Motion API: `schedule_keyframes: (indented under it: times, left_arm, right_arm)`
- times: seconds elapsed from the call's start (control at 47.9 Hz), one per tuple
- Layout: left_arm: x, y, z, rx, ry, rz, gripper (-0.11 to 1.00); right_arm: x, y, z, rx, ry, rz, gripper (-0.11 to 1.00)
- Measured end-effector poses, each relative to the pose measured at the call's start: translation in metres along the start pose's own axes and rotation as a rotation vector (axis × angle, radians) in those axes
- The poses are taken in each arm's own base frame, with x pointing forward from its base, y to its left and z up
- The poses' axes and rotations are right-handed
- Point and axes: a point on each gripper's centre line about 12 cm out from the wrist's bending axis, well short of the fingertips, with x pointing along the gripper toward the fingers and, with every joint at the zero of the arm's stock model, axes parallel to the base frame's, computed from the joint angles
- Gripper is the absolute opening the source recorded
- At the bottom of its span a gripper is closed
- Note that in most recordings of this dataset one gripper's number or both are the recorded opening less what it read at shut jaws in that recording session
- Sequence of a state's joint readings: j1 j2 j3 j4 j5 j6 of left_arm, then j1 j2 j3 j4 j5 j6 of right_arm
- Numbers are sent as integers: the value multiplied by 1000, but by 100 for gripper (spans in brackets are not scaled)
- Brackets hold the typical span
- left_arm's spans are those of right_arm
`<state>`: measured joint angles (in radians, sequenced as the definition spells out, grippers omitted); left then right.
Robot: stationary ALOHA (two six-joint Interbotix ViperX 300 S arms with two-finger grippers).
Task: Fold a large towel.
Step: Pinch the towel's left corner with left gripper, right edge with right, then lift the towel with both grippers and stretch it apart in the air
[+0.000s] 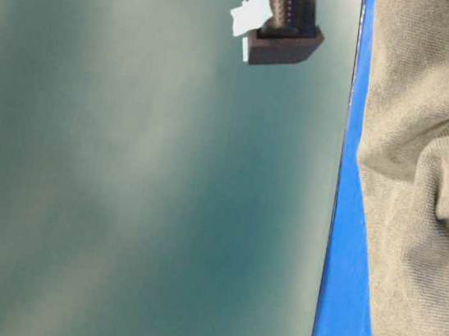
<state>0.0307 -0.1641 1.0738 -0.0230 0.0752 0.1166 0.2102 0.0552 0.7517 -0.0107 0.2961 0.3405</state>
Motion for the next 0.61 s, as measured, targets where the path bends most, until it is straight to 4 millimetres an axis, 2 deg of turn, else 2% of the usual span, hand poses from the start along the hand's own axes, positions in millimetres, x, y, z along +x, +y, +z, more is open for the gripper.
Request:
schedule_keyframes:
  times: [0.146, 0.313, 0.418, 0.606]
  left_arm:
    - [-10, 1, 8, -3, 14, -3, 2]
    - [-42, 3, 38, -3, -57, 2, 2]
    - [-73, 6, 60, -19, -144, 8, 2]
    - [-144, 8, 93, -56, -362, 15, 2]
  right_arm:
    - [-23, 2, 12, 4, -74, 22, 2]
    - [-74, 8, 31, -7, -227, 72, 2]
    - [-107, 11, 39, -24, -324, 96, 2]
    - [-172, 12, 46, -55, -516, 136, 2]
